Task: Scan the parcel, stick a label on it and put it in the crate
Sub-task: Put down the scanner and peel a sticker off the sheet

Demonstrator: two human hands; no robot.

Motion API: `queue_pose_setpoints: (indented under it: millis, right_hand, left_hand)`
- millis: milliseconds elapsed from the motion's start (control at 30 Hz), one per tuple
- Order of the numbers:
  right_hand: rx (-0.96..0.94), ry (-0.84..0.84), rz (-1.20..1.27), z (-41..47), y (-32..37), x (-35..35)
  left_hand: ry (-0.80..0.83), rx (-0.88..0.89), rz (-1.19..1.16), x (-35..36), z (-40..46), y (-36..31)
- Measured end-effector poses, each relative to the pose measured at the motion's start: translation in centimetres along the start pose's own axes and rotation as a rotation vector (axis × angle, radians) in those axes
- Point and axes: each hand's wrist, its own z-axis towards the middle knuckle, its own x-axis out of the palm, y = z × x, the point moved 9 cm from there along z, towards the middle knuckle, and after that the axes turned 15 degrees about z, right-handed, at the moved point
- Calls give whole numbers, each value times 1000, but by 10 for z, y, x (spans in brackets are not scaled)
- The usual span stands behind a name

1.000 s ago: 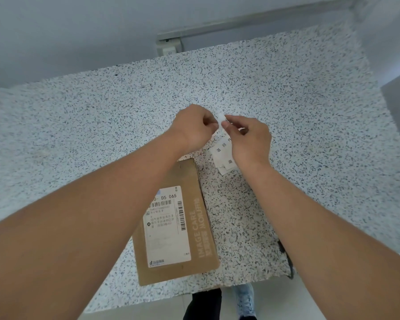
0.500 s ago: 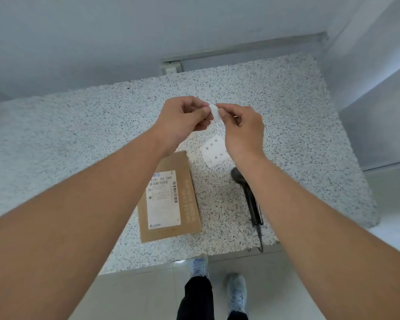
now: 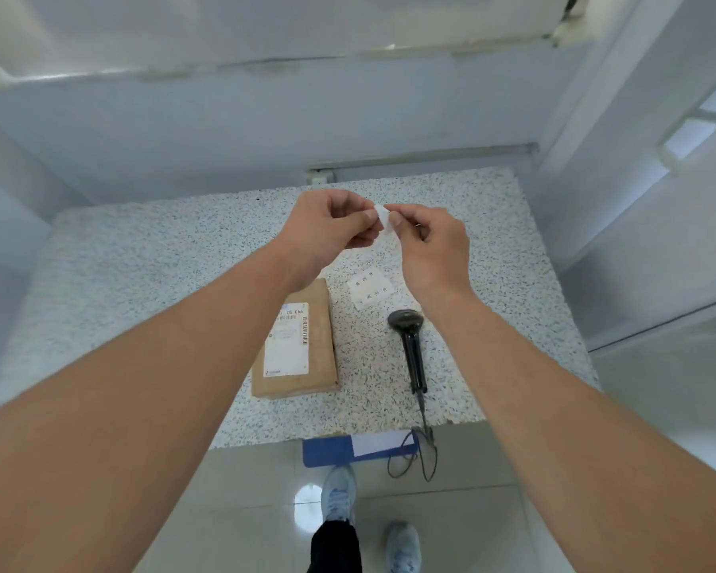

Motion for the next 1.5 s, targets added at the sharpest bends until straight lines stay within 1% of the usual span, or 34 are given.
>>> queue_pose_setpoints:
  millis: [133,300,367,500,633,767,900,1033,1267,1500]
  right_hand:
    - [-55,7,-15,-15,26,-15]
    - [-203,-40,-19,-39,69,-36]
    - [-258,-18,-22,-48,86,-40]
    - [-336,28,-56,-66,117,-44]
    - [-409,41,-96,-83,148,-50]
    - [-428,69,-105,-97,171,-53]
    - [-437,99,-118,-109,189,-53]
    - [-425,93,-122,-120,202,-51]
    - [-401,62,-128,-138,213,-37]
    - [-436,68,-167,-158,225,-7]
  left_hand:
    - [-12,34,13,3,-23,-21]
    - [-85,77,46,1,-51,-48]
    - [-113,98,58,-2,-62,-58]
    - [-116,129,51,-6,-84,-80]
    - [-135,161,64,-10,-108,-103]
    - [-171,184,99,-17,-130,-120]
    - [-211,236,197,-27,-148,-138]
    - [-230,306,327,-33,-161,-154]
    - [-239,353,536,-52,-174,-159]
    - [-210,373,560,-79,-187,-149]
